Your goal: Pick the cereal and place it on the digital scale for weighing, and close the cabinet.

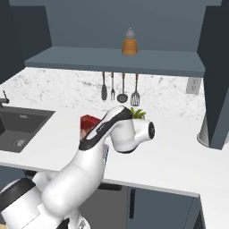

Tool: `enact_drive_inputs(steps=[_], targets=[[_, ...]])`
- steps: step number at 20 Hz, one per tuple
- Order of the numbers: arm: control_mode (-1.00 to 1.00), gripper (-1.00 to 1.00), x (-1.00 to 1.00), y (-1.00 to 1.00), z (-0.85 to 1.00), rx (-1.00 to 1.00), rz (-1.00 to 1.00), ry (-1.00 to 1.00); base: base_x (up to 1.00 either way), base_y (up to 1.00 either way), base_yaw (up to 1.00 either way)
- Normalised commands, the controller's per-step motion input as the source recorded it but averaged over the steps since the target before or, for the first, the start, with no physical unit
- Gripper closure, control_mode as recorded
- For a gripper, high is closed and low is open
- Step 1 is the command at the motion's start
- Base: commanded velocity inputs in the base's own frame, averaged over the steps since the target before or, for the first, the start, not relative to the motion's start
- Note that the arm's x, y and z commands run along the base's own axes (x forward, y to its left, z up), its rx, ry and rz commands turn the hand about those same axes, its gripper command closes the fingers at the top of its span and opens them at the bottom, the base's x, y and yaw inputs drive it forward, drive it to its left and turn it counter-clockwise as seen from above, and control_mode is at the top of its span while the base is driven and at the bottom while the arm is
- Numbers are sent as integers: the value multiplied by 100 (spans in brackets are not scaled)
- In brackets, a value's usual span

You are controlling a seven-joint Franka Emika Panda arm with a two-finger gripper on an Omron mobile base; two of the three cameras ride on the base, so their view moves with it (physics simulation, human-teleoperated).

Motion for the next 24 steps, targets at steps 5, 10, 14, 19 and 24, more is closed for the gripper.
enact_drive_inputs(steps=[5,10,14,19,24], targets=[[-100,100,0,0,0,-25,-4,0,0,0,0],[-100,100,1,0,-15,1,2,-4,0,0,0],[-100,100,13,0,-20,13,5,0,0,0,0],[-100,100,23,0,-23,4,2,0,0,0,0],[-100,100,12,0,-5,0,0,0,0,0,0]])
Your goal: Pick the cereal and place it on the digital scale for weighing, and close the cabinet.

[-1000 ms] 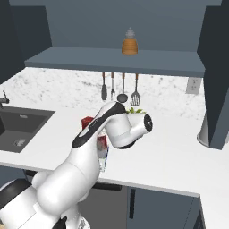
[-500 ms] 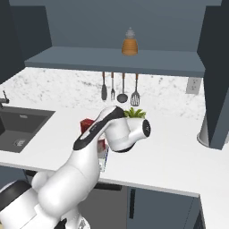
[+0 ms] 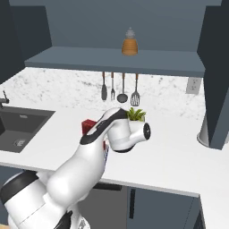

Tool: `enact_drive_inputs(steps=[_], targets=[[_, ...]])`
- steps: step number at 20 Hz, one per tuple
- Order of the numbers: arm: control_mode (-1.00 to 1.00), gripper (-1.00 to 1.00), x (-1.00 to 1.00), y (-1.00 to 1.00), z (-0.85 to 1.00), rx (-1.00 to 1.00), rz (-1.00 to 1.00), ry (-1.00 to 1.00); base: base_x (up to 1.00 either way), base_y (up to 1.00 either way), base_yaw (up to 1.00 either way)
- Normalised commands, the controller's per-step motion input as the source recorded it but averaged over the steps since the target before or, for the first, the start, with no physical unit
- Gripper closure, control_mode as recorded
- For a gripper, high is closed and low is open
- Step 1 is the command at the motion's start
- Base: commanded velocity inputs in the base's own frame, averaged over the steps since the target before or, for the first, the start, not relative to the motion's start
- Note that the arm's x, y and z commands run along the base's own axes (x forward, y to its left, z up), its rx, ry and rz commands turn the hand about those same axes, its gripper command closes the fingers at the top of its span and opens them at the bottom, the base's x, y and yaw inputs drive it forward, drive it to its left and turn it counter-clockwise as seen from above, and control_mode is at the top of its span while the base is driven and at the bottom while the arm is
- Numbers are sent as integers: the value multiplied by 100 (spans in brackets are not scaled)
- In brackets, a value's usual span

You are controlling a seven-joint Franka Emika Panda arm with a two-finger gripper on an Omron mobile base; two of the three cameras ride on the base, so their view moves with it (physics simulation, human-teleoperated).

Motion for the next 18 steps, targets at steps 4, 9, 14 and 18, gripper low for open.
enact_drive_inputs(steps=[4,9,14,18], targets=[[-100,100,1,0,0,0,0,-1,0,0,0],[-100,100,1,-1,-5,0,0,0,0,0,0],[-100,100,0,0,-17,0,0,-2,0,0,0],[-100,100,6,0,-21,0,0,-4,0,0,0]])
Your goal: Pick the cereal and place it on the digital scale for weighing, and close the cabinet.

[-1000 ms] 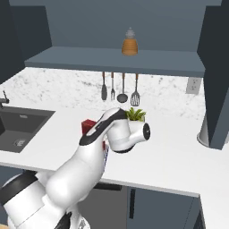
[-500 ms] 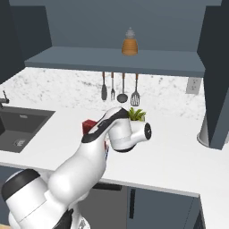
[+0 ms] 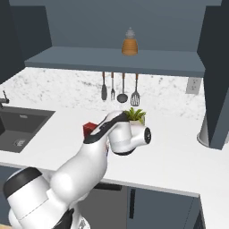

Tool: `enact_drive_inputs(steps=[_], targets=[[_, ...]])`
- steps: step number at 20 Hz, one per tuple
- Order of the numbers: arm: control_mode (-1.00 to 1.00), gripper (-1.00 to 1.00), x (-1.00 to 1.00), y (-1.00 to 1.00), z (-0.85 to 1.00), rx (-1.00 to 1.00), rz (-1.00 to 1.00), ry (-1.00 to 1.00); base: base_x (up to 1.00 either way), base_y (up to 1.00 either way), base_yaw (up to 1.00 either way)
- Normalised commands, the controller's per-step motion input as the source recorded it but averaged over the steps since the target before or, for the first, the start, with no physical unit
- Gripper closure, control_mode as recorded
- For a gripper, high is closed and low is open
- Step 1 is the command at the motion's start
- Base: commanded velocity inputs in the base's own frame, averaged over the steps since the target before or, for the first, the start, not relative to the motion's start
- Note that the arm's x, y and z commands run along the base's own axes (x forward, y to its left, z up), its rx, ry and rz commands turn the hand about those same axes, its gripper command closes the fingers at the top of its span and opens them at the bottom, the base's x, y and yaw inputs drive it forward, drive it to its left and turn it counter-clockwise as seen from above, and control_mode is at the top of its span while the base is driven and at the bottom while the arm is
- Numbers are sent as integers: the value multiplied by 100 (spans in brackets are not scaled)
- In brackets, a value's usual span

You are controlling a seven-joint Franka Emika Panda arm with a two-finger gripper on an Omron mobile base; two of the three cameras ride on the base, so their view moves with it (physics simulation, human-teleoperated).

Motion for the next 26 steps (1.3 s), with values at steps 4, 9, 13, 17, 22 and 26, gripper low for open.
enact_drive_inputs(steps=[4,9,13,17,22,26], targets=[[-100,100,24,0,-21,0,0,-7,0,0,0],[-100,100,26,-4,-19,2,0,-3,0,0,0],[-100,100,14,-19,-13,0,0,0,0,0,0],[-100,100,-1,-20,0,0,0,0,0,0,0],[-100,100,-8,-4,-2,0,0,-6,0,0,0],[-100,-100,-72,18,-11,0,1,-18,0,0,0]])
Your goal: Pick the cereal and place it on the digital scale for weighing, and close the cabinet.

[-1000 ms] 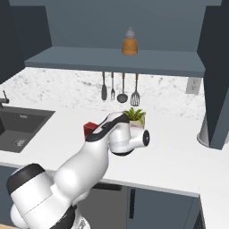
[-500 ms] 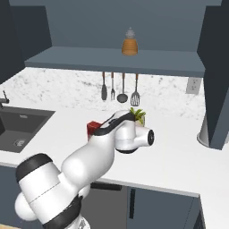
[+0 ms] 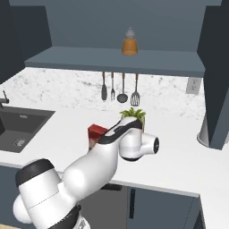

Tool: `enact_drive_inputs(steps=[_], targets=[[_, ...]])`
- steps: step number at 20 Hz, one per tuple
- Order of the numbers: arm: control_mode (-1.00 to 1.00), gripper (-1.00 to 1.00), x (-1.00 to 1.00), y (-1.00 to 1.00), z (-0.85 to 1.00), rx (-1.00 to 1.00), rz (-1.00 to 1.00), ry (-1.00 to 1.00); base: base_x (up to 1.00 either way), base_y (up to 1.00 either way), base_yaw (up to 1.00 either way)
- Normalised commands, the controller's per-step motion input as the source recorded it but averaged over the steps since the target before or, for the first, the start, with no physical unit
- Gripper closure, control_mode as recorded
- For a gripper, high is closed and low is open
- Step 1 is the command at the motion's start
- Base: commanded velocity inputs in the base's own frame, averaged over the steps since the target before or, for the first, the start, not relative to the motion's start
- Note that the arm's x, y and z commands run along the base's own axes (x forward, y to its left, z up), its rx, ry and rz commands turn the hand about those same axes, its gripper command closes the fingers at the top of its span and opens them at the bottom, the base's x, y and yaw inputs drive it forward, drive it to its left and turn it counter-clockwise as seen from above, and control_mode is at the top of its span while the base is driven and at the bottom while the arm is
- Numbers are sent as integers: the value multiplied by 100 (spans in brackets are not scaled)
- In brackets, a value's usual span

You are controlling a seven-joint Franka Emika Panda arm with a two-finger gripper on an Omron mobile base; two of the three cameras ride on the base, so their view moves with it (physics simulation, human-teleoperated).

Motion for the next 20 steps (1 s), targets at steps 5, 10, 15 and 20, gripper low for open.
enact_drive_inputs(steps=[5,10,15,20], targets=[[-100,-100,-50,3,0,2,0,-12,0,0,0],[-100,-100,16,11,0,2,0,-3,0,0,0],[-100,-100,31,4,0,3,0,0,0,0,0],[-100,-100,1,-16,0,4,0,0,0,0,0]])
